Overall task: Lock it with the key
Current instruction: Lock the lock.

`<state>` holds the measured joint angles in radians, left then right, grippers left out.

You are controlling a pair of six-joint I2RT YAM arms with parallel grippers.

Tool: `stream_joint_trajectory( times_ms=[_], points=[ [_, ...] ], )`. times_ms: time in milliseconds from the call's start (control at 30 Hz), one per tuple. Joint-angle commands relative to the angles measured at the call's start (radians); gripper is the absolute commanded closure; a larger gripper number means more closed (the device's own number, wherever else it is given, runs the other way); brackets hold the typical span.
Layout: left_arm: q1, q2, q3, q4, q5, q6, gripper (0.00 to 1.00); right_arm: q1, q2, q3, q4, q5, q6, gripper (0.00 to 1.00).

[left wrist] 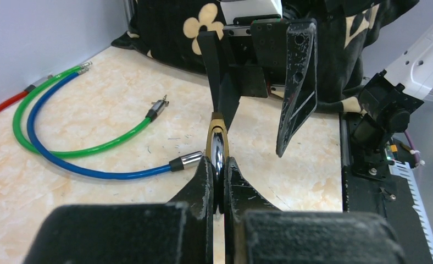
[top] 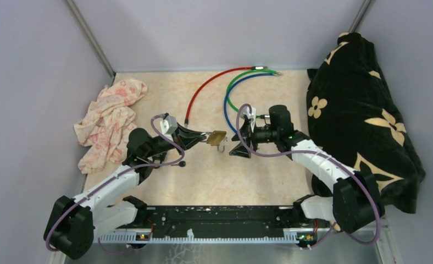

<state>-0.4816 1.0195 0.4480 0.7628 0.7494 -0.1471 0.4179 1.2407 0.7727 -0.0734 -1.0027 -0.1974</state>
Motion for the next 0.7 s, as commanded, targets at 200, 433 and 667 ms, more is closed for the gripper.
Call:
stream_joint_trajectory(
  times_ms=[200,433,667],
  points=[
    [0.007,-0.044,0.008,0.100,0.031,-0.040,1.00,0.021,0.080,-0.022,0.445,0.017,0.053,0.33],
    [0.006,-0.040,0.009,0.100,0.033,-0.036,1.00,0.027,0.179,0.049,0.428,-0.060,0.099,0.52],
    [0.006,-0.035,0.009,0.099,0.033,-0.033,1.00,0.049,0.160,0.014,0.515,-0.082,0.099,0.61]
  ],
)
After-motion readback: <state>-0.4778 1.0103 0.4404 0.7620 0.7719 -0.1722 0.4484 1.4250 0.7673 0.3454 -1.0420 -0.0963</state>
